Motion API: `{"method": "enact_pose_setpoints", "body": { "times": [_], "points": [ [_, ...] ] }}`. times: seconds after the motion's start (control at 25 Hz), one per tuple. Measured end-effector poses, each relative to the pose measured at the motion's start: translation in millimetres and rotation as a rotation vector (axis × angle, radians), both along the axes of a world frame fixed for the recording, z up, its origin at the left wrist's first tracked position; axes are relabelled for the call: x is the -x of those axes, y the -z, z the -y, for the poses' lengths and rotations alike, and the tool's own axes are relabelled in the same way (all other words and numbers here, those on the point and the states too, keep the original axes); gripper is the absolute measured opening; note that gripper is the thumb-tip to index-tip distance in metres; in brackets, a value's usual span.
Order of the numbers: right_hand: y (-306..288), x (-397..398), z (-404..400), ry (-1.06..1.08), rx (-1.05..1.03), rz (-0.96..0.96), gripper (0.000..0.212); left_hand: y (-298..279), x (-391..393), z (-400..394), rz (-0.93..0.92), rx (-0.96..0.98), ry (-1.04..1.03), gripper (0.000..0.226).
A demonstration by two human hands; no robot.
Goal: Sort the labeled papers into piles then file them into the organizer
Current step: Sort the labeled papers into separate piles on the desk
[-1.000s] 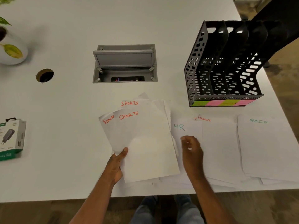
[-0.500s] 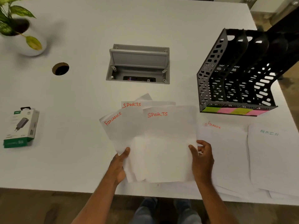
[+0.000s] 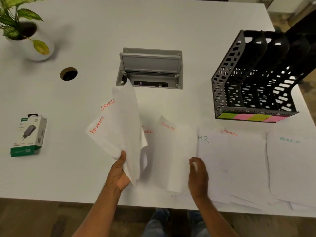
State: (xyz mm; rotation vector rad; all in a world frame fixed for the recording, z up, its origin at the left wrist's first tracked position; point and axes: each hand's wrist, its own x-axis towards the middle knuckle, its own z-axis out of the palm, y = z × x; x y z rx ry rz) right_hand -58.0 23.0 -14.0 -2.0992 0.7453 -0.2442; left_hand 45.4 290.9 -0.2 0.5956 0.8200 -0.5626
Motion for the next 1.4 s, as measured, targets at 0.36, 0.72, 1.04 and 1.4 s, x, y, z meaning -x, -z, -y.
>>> {"method": "enact_pose_setpoints", "body": {
  "times": [0.36, 0.72, 1.04, 1.4],
  "points": [
    [7.0, -5.1, -16.3, -0.191, -0.020, -0.143, 0.015, 11.6, 11.0, -2.7, 0.065, -0.204, 0.133, 0.046],
    [-42.8, -55.5, 9.8, -0.040, -0.479, -0.141, 0.016, 13.9, 26.3, 11.5, 0.092, -0.404, 0.313, 0.057],
    [-42.8, -53.2, 4.1, 0.070, -0.242, 0.046, 0.032, 8.0, 17.9, 18.5, 0.078, -0.352, 0.263, 0.052],
    [-20.6, -28.3, 30.9, 0.029, 0.079, -0.057, 0.039, 1.2, -10.4, 1.5, 0.080, -0.062, 0.003, 0.039]
  ]
}}
